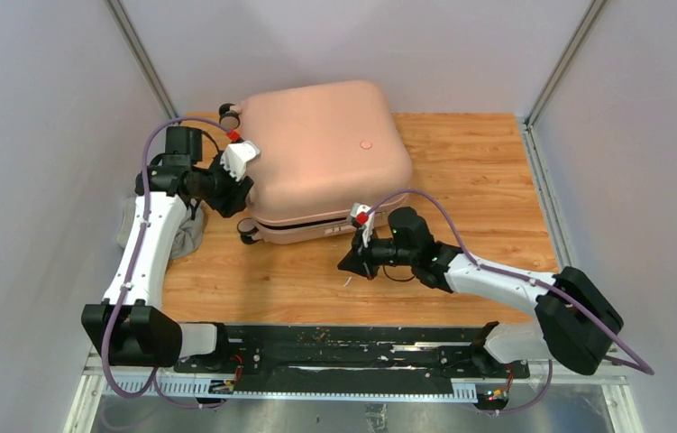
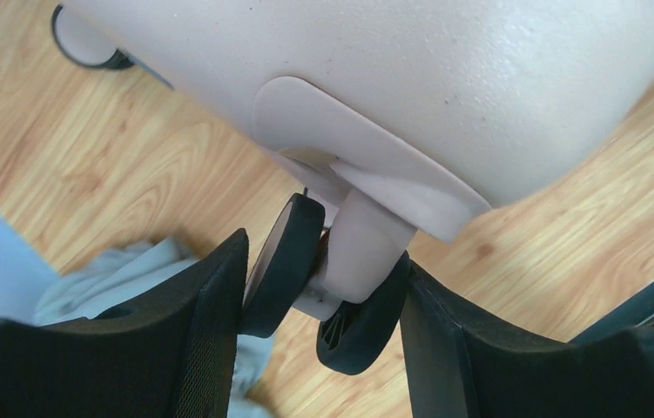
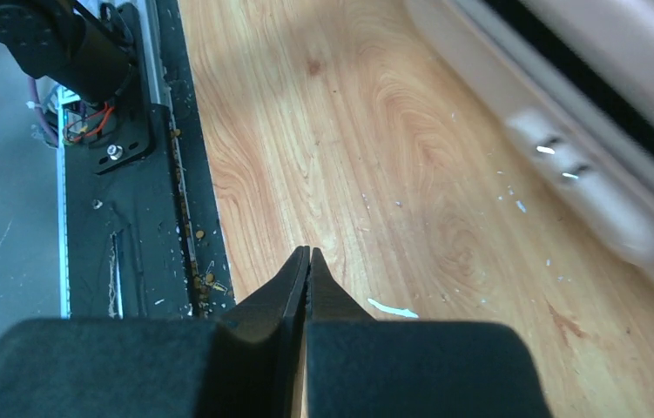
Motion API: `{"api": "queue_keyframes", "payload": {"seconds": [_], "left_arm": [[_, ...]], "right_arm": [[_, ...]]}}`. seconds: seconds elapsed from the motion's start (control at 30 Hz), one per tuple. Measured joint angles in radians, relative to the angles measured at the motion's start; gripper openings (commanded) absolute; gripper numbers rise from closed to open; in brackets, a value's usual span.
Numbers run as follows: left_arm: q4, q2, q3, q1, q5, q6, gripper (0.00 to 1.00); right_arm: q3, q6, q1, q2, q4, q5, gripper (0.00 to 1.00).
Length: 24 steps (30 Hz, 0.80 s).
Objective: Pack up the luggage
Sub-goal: Zip the luggage at the corner of the board.
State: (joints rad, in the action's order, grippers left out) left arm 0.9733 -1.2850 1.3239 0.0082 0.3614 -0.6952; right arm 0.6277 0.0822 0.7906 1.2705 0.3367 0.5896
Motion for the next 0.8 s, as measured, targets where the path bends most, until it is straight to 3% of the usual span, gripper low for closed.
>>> {"api": "queue_keyframes", "payload": {"seconds": [0.1, 0.27, 0.4, 0.43, 0.47, 0.6, 0.8], "left_arm": [[-0.038, 0.003, -0.016, -0.03, 0.054, 0.064, 0.0], [-0.077, 0.005, -0.028, -0.05, 0.102, 0.127, 0.0], [-0.077, 0.015, -0.029, -0.05, 0.115, 0.138, 0.0], [-0.078, 0.02, -0.029, -0.05, 0.119, 0.141, 0.0], [-0.079, 0.024, -0.031, -0.05, 0.122, 0.142, 0.0], [-0.097, 0.043, -0.053, -0.05, 0.131, 0.147, 0.0], [-0.117, 0.051, -0.08, -0.053, 0.13, 0.15, 0.0]], "right_arm": [[0.026, 0.009, 0.051, 0.05, -0.001, -0.042, 0.01], [0.055, 0.034, 0.04, 0.035, -0.065, -0.127, 0.28], [0.035, 0.074, -0.145, -0.119, -0.108, -0.159, 0.56], [0.03, 0.077, -0.2, -0.166, -0.122, -0.177, 0.68], [0.026, 0.081, -0.234, -0.198, -0.13, -0.19, 0.75], [0.002, 0.075, -0.331, -0.25, -0.145, -0.202, 0.78], [-0.018, 0.068, -0.398, -0.146, -0.157, -0.202, 0.66]]}}
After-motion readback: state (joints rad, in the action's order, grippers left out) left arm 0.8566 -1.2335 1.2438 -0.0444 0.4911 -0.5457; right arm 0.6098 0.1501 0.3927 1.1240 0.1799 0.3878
